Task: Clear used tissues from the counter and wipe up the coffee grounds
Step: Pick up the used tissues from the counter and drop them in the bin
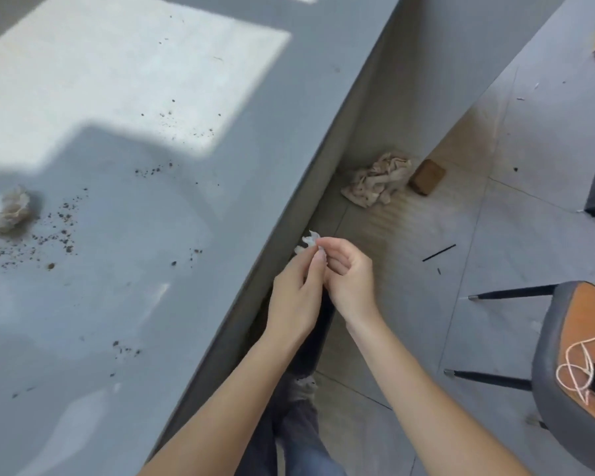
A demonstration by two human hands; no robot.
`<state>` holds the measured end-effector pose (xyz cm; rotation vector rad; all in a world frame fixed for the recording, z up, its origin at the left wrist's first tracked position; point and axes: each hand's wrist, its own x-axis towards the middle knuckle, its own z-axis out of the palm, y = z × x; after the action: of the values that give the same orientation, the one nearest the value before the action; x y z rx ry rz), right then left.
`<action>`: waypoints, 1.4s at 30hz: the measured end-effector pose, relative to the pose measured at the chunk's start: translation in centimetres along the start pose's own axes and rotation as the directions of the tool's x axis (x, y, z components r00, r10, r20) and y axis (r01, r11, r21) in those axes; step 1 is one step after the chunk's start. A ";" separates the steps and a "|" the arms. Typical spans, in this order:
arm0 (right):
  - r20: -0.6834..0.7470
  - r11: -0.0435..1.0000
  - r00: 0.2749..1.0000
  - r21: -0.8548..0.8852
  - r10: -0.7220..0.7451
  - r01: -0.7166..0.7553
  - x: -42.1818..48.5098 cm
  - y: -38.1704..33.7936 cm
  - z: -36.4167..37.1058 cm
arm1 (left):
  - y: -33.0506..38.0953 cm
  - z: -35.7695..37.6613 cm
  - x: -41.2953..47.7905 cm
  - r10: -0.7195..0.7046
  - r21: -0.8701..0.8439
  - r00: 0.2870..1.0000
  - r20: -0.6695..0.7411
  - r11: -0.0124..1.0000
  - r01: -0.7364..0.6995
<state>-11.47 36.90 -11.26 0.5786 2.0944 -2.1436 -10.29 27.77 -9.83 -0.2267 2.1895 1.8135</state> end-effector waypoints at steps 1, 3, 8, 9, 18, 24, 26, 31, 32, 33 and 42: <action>-0.028 0.999 1.000 -0.030 0.011 -0.012 0.0 1.2 -0.4 | -0.9 0.7 -0.2 -0.041 -0.006 0.999 0.007 0.999 0.041; -0.091 0.994 0.994 -0.084 0.068 -0.075 0.1 3.7 -1.3 | -3.1 1.8 -0.5 -0.131 -0.003 0.991 0.012 0.991 0.131; -0.114 0.938 0.939 -0.091 0.324 -0.335 -0.7 9.5 -2.3 | -8.6 2.9 -1.5 -0.354 0.020 0.934 -0.044 0.935 0.355; -0.103 0.926 0.929 -0.097 0.356 -0.365 -0.9 10.2 -2.3 | -9.4 2.9 -1.6 -0.389 0.006 0.919 -0.067 0.921 0.391; 0.096 0.847 0.844 0.018 0.528 -0.531 -1.7 13.7 -2.9 | -13.9 2.4 -2.0 -0.520 0.043 0.845 -0.127 0.848 0.528; 0.251 0.773 0.732 -0.162 0.633 -0.613 -1.7 14.1 -3.1 | -16.1 2.2 -1.7 -0.656 -0.056 0.718 -0.232 0.746 0.663; 0.242 0.769 0.730 -0.190 0.639 -0.610 -1.9 14.4 -2.8 | -16.7 2.4 -1.4 -0.698 -0.104 0.685 -0.208 0.712 0.694; 0.149 0.756 0.744 -0.205 0.652 -0.621 -1.8 15.0 -2.9 | -16.3 2.7 -0.1 -0.786 -0.074 0.618 0.007 0.616 0.784; 0.130 0.754 0.746 -0.209 0.653 -0.623 -1.8 15.0 -2.9 | -16.2 2.6 0.0 -0.791 -0.055 0.612 0.020 0.610 0.790; 0.109 0.757 0.755 -0.210 0.647 -0.618 -1.7 15.0 -3.0 | -15.9 2.5 0.1 -0.785 -0.034 0.619 0.027 0.618 0.785; -0.118 0.890 0.889 -0.067 0.442 -0.451 -0.7 11.5 -3.2 | -9.7 3.1 -0.4 -0.602 -0.004 0.791 0.109 0.795 0.606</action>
<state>-6.50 39.24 -21.88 1.0579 1.8568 -1.7799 -6.66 28.87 -19.31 -0.7362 1.7255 1.4534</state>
